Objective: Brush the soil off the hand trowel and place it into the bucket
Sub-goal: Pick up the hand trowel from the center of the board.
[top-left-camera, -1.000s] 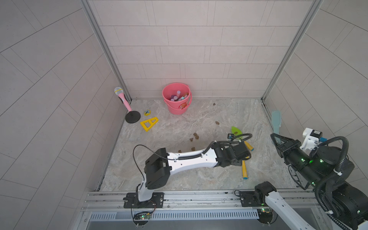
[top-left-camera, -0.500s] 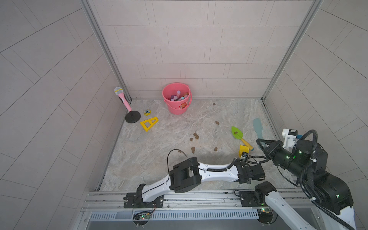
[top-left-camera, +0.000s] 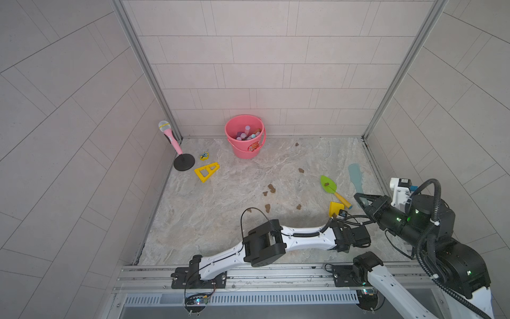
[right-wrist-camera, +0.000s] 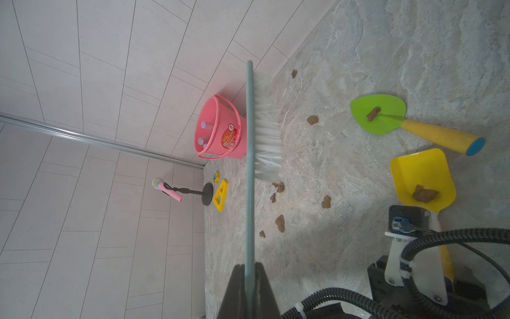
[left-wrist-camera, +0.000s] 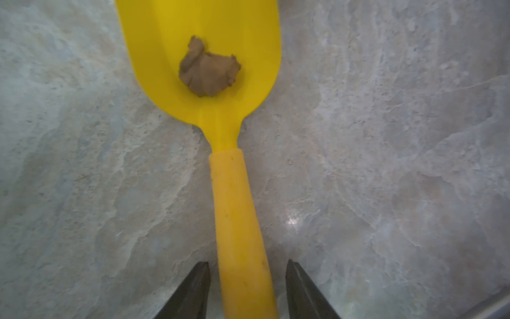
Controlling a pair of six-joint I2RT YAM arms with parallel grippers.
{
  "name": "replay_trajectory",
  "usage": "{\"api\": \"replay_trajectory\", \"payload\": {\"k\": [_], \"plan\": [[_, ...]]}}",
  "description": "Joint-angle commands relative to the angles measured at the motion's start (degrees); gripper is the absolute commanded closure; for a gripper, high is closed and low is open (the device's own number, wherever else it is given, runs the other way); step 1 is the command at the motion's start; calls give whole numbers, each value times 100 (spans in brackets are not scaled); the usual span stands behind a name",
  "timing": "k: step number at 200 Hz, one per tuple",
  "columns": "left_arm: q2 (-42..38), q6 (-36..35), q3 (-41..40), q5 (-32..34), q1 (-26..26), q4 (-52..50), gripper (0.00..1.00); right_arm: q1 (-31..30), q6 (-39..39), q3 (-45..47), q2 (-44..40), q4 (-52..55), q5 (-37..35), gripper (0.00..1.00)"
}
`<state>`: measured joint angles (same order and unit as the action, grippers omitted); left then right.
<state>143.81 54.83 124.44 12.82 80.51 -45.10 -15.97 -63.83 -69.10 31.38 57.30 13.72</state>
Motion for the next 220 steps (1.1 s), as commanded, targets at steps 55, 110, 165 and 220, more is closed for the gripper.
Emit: {"api": "replay_trajectory", "payload": {"k": [55,110,165,220], "plan": [[-493,-124,-590,-168,-144,-383,90,8,40,54,-58,45,-211,100],[-1921,-427,-1912,-364,-339,-646,100,10,-91,129,-77,-63,-203,100],[-4006,-652,-3690,-173,-784,-1072,100,4,-11,727,-222,-811,341,100],[-6006,-1021,-4841,-157,-1127,-1268,100,8,481,1209,67,-1719,1222,100]]}}
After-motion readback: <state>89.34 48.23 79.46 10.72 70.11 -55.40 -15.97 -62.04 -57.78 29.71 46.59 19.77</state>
